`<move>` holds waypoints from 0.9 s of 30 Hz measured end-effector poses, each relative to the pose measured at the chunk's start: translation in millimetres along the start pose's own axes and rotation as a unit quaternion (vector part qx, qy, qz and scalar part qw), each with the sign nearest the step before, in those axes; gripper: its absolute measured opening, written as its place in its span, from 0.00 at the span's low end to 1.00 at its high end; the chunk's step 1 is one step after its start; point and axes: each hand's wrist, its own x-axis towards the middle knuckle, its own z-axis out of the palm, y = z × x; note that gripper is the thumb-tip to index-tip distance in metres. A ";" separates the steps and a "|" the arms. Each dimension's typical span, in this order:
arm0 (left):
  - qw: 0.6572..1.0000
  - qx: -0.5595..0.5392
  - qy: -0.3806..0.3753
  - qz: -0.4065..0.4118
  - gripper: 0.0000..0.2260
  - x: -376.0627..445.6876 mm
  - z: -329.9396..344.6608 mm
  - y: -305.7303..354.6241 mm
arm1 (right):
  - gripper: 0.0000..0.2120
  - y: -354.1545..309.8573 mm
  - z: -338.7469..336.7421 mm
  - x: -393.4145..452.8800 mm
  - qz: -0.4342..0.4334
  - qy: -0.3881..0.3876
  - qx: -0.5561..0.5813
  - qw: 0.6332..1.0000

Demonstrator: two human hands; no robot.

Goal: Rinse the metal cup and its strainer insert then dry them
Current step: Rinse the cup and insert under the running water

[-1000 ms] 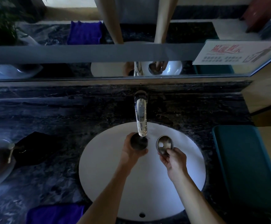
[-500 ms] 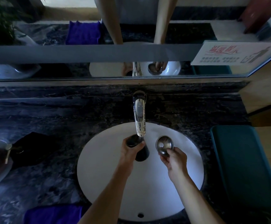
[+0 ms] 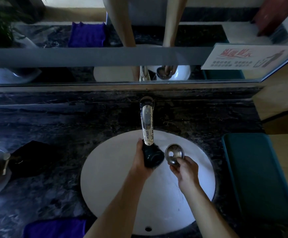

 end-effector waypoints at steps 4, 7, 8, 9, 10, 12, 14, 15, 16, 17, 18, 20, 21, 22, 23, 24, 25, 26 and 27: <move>0.999 -0.008 0.034 0.004 0.21 5.2 3.4 3.1 | 0.06 -1.1 -2.4 -0.8 0.002 -0.003 0.004 1.000; 0.996 -0.044 0.074 -0.002 0.20 6.0 2.9 4.7 | 0.06 -2.7 -3.6 -0.8 0.001 -0.004 0.004 1.000; 0.994 -0.063 0.086 0.001 0.18 8.8 1.9 4.4 | 0.06 -2.9 -4.0 -0.8 0.002 -0.004 0.004 1.000; 0.992 -0.083 0.096 0.008 0.17 9.8 1.4 3.9 | 0.06 -2.9 -4.2 -0.5 0.004 -0.004 0.006 1.000; 0.989 -0.099 0.108 0.014 0.16 10.9 1.0 3.2 | 0.06 -2.7 -4.3 -0.2 0.006 -0.004 0.008 1.000; 0.984 -0.120 0.127 0.016 0.23 11.1 0.8 2.3 | 0.05 -1.8 -4.2 0.0 0.009 -0.005 0.010 1.000; 0.980 -0.151 0.131 0.006 0.26 12.1 0.5 2.0 | 0.05 -0.7 -3.9 -0.5 0.008 -0.007 0.009 1.000; 0.978 -0.165 0.129 0.001 0.22 11.4 1.1 2.1 | 0.05 -0.2 -3.7 -1.1 0.008 -0.009 0.007 1.000; 0.977 -0.173 0.123 0.001 0.16 12.1 1.3 1.8 | 0.05 0.1 -3.6 -1.6 0.008 -0.011 0.006 1.000; 0.976 -0.181 0.118 0.005 0.12 13.1 2.1 1.0 | 0.05 0.5 -3.8 -2.0 0.009 -0.012 0.005 1.000; 0.974 -0.194 0.119 0.003 0.11 14.5 3.2 0.0 | 0.05 0.6 -4.1 -2.1 0.010 -0.012 0.005 1.000; 0.972 -0.206 0.114 -0.012 0.13 13.9 7.5 -2.6 | 0.06 0.4 -4.8 -2.0 0.010 -0.009 0.006 1.000; 0.973 -0.204 0.107 -0.024 0.14 11.6 9.8 -3.2 | 0.06 0.2 -4.9 -2.0 0.010 -0.008 0.006 1.000; 0.974 -0.203 0.097 -0.034 0.16 11.3 11.3 -3.8 | 0.06 -0.2 -5.1 -2.1 0.010 -0.006 0.006 1.000; 0.975 -0.200 0.088 -0.040 0.18 11.7 11.9 -4.8 | 0.06 -0.6 -5.0 -2.1 0.010 -0.004 0.007 1.000; 0.976 -0.197 0.082 -0.039 0.18 12.8 11.1 -5.7 | 0.06 -1.0 -5.2 -2.4 0.010 -0.003 0.007 1.000; 0.979 -0.184 0.077 -0.037 0.18 12.4 10.5 -6.1 | 0.06 -1.2 -5.2 -2.8 0.009 -0.002 0.007 1.000; 0.983 -0.166 0.073 -0.032 0.18 13.4 8.4 -7.2 | 0.06 -1.3 -5.2 -3.2 0.008 -0.002 0.007 1.000; 0.986 -0.145 0.070 -0.029 0.18 14.4 6.2 -8.0 | 0.06 -1.2 -5.1 -3.5 0.007 -0.004 0.005 1.000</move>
